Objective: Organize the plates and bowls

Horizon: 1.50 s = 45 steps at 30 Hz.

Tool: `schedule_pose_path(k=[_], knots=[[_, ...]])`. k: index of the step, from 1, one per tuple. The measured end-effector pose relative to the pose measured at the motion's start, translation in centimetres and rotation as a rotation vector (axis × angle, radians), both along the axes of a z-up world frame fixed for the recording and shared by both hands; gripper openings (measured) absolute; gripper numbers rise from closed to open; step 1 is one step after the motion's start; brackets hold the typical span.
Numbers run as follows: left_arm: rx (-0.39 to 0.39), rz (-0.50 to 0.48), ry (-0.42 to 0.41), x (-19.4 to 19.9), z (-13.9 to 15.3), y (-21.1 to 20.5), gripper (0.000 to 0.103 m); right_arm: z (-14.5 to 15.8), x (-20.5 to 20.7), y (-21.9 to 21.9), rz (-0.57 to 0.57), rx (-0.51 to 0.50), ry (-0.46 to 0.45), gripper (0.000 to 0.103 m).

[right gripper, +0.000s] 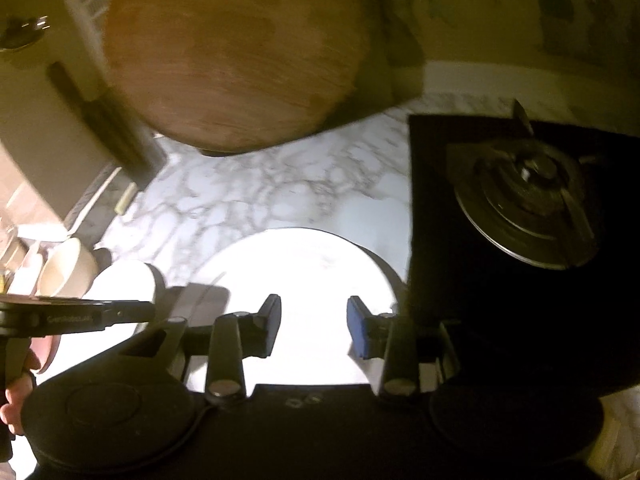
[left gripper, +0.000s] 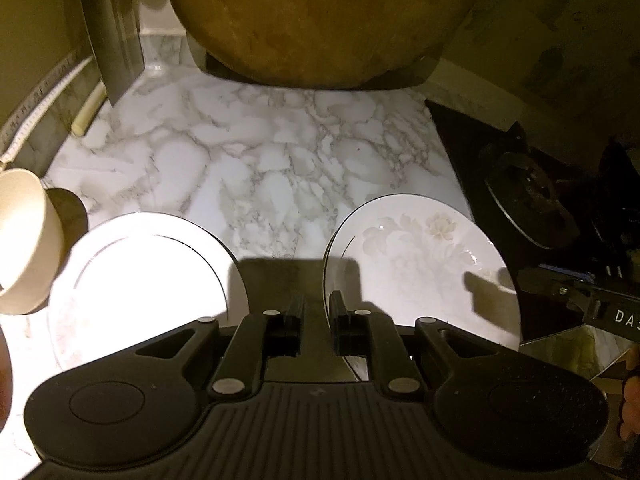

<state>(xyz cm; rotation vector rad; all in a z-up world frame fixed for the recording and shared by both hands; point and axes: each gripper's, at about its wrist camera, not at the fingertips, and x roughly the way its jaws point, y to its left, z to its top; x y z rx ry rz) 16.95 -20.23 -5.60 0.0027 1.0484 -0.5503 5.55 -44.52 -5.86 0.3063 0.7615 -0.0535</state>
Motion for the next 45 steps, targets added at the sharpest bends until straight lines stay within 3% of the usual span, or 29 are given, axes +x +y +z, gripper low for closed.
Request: schedule_pose_path(k=[5, 8, 10, 13, 16, 18, 24, 29, 41, 45], knots=[[-0.005, 0.012, -0.053, -1.5, 1.3, 1.3, 0.018, 1.0, -0.6, 2.3, 0.045, -0.008, -0.031, 0.041], [-0.007, 0.017, -0.077, -2.3, 1.9, 2.3, 0.018, 1.6, -0.9, 3.9, 0.073, -0.023, -0.053, 0.05], [-0.011, 0.024, -0.093, -2.7, 2.3, 3.1, 0.018, 2.1, -1.2, 5.2, 0.102, -0.035, -0.071, 0.062], [-0.018, 0.04, -0.121, -3.6, 2.9, 4.5, 0.019, 2.7, -1.7, 7.2, 0.144, -0.066, -0.106, 0.069], [-0.026, 0.059, -0.145, -4.4, 3.4, 5.9, 0.032, 3.3, -1.9, 9.2, 0.176, -0.092, -0.134, 0.077], [-0.031, 0.078, -0.171, -4.9, 3.8, 6.9, 0.054, 3.7, -2.0, 10.3, 0.193, -0.104, -0.149, 0.081], [-0.038, 0.136, -0.215, -5.8, 4.4, 9.6, 0.073, 4.8, -2.2, 13.5, 0.227, -0.201, -0.205, 0.101], [-0.036, 0.185, -0.22, -5.9, 3.8, 11.4, 0.074, 4.9, -1.2, 14.9, 0.269, -0.217, -0.215, 0.103], [0.021, 0.318, -0.177, -4.0, 0.4, 13.5, 0.078, 1.6, 5.6, 16.5, 0.329, -0.295, -0.095, 0.102], [0.036, 0.349, -0.149, -3.1, -0.7, 13.4, 0.078, 0.4, 8.4, 16.0, 0.343, -0.235, -0.022, 0.096]])
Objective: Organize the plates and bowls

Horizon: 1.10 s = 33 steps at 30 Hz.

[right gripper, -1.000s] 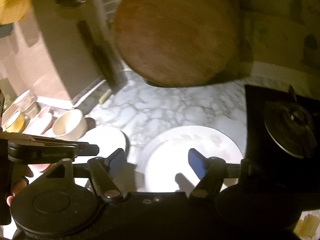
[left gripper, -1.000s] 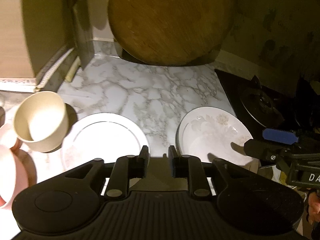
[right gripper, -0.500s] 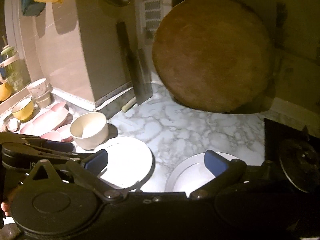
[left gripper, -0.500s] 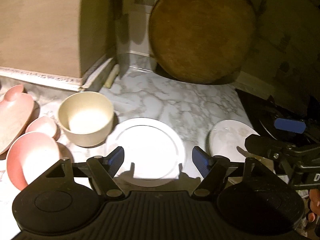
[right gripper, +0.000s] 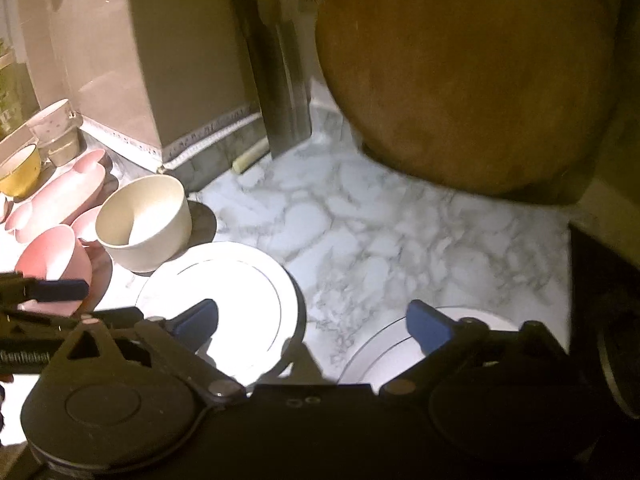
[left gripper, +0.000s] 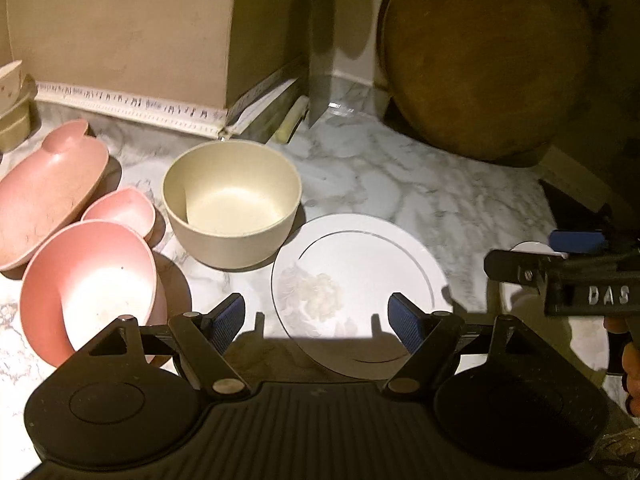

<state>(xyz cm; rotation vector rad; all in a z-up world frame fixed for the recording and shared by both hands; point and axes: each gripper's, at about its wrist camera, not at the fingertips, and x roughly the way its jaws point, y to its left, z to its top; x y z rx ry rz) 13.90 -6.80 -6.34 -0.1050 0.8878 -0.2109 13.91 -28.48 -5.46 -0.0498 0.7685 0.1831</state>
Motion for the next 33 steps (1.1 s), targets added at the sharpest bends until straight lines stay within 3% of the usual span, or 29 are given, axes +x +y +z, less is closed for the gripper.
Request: schedule_pose_path(k=[4, 9, 16, 20, 23, 26, 33], knots=[[0.008, 0.039, 0.024, 0.8, -0.8, -0.2, 0.078, -1.1, 2.5, -0.5, 0.018, 0.045, 0.072, 0.084], [0.01, 0.075, 0.057, 1.8, -1.6, -0.4, 0.078, -2.1, 5.0, -0.8, 0.059, 0.102, 0.16, 0.079], [-0.005, 0.122, 0.118, 2.9, -2.6, 0.0, 0.076, -3.6, 7.2, -1.0, 0.11, 0.157, 0.253, 0.057], [-0.024, 0.107, 0.15, 3.4, -3.1, -0.1, 0.059, -4.1, 8.0, -1.1, 0.124, 0.171, 0.272, 0.049], [-0.05, 0.118, 0.175, 3.7, -3.5, 0.1, 0.048, -4.4, 8.4, -1.2, 0.133, 0.183, 0.293, 0.037], [-0.093, 0.137, 0.198, 3.9, -3.7, 0.8, 0.046, -4.8, 8.6, -1.3, 0.14, 0.198, 0.308, 0.028], [-0.174, 0.18, 0.239, 4.3, -3.9, 2.0, 0.025, -5.4, 8.8, -1.5, 0.147, 0.216, 0.33, 0.014]])
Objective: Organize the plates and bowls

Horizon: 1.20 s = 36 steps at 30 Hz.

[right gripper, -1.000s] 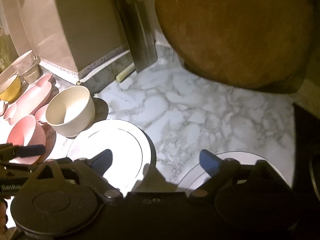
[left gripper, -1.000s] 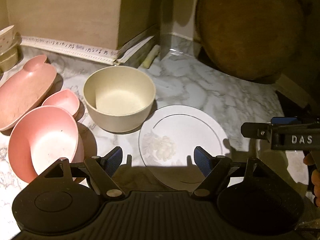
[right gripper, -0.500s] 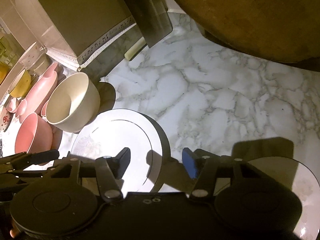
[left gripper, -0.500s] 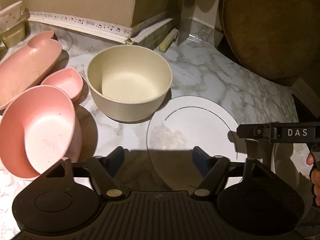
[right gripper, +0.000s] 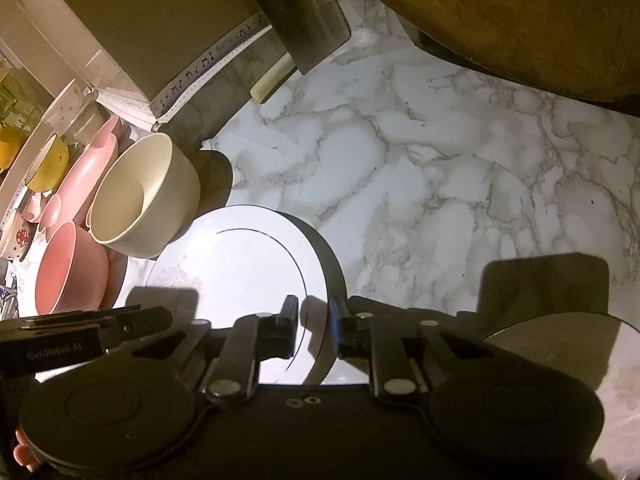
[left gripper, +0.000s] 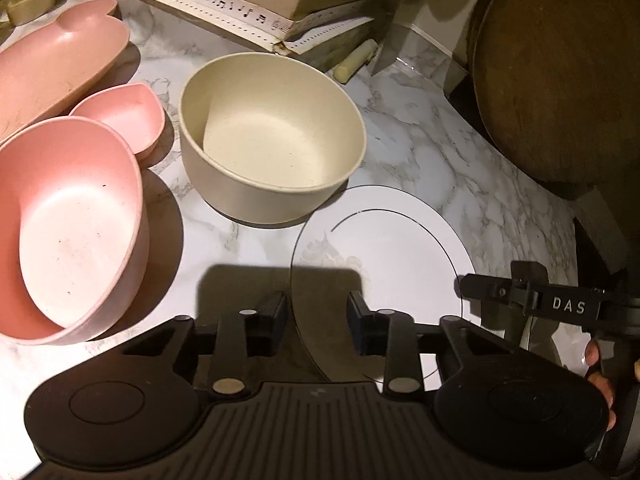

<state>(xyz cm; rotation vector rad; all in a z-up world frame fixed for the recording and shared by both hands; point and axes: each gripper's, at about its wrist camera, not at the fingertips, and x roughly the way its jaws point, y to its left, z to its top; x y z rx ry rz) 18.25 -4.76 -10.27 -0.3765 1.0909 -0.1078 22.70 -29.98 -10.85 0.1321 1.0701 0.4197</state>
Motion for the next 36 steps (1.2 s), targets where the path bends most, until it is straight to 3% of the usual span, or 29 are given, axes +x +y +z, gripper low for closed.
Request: schedule_pose_path(k=[8, 24, 36], knots=[[-0.058, 0.044, 0.018, 0.2, -0.4, 1.1, 0.013, -0.4, 0.2, -0.9, -0.011, 0.036, 0.02, 0.006], [-0.065, 0.034, -0.012, -0.3, 0.1, 0.7, 0.011, -0.2, -0.6, -1.8, -0.035, 0.063, 0.008, 0.006], [-0.088, -0.029, -0.036, -0.6, 3.0, -1.6, 0.011, 2.9, -2.7, -4.5, -0.106, 0.086, -0.044, 0.005]])
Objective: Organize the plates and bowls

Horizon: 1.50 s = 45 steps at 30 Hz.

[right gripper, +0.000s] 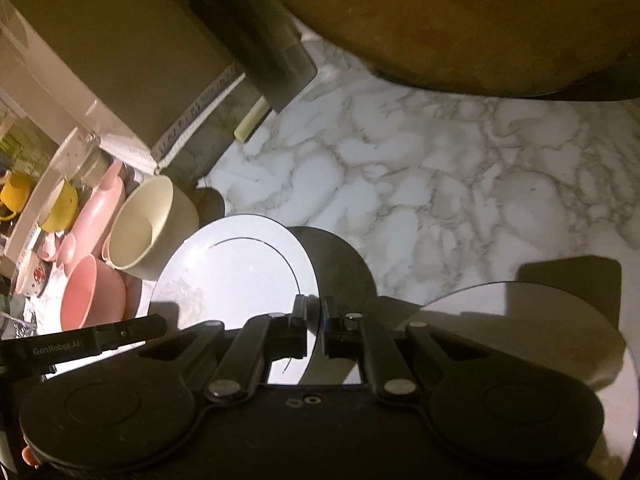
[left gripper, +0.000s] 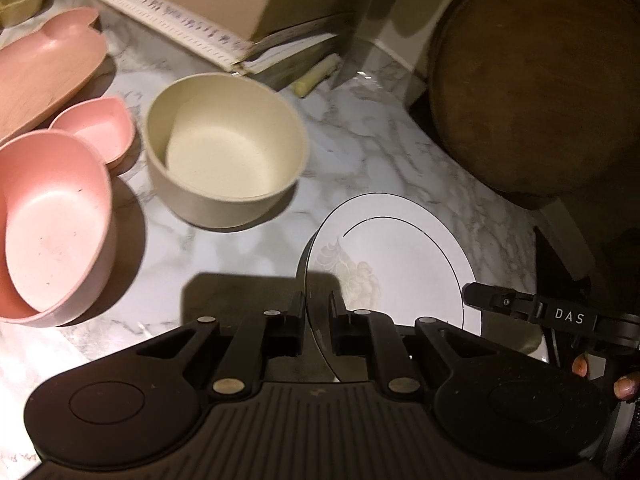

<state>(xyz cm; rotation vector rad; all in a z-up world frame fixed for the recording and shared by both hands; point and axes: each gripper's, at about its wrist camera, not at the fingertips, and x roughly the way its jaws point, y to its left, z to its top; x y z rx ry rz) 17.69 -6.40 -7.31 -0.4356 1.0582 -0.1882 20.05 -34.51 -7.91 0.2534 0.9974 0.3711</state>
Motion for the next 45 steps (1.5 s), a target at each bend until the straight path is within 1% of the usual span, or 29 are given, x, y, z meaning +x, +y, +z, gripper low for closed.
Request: schedule_pose_path(k=[7, 12, 16, 22, 28, 31, 36, 45], knots=[[-0.009, -0.086, -0.032, 0.1, 1.6, -2.7, 0.011, 1.5, -2.3, -3.1, -0.071, 0.016, -0.035, 0.005], [-0.003, -0.17, -0.036, -0.1, 1.8, -5.7, 0.011, 1.6, -4.3, -5.8, -0.149, 0.025, -0.043, 0.005], [-0.003, -0.242, -0.037, -0.3, 1.8, -8.4, 0.011, 1.1, -6.1, -8.7, -0.233, 0.044, -0.037, 0.005], [0.024, -0.352, -0.032, -0.3, 1.3, -12.7, 0.011, -0.3, -8.7, -12.0, -0.346, 0.059, -0.014, 0.005], [0.046, -0.439, -0.022, -0.5, 0.3, -15.9, 0.011, -1.2, -11.0, -14.8, -0.42, 0.058, -0.005, 0.005], [0.064, -0.468, -0.025, -0.5, -0.2, -17.0, 0.011, -1.8, -11.6, -15.4, -0.437, 0.048, -0.005, 0.005], [0.09, -0.493, -0.022, -0.6, -1.1, -17.7, 0.011, -2.8, -11.9, -15.7, -0.437, 0.036, -0.01, 0.005], [0.093, -0.503, 0.002, -0.2, -1.9, -17.7, 0.011, -3.7, -11.6, -15.7, -0.427, 0.034, 0.005, 0.005]])
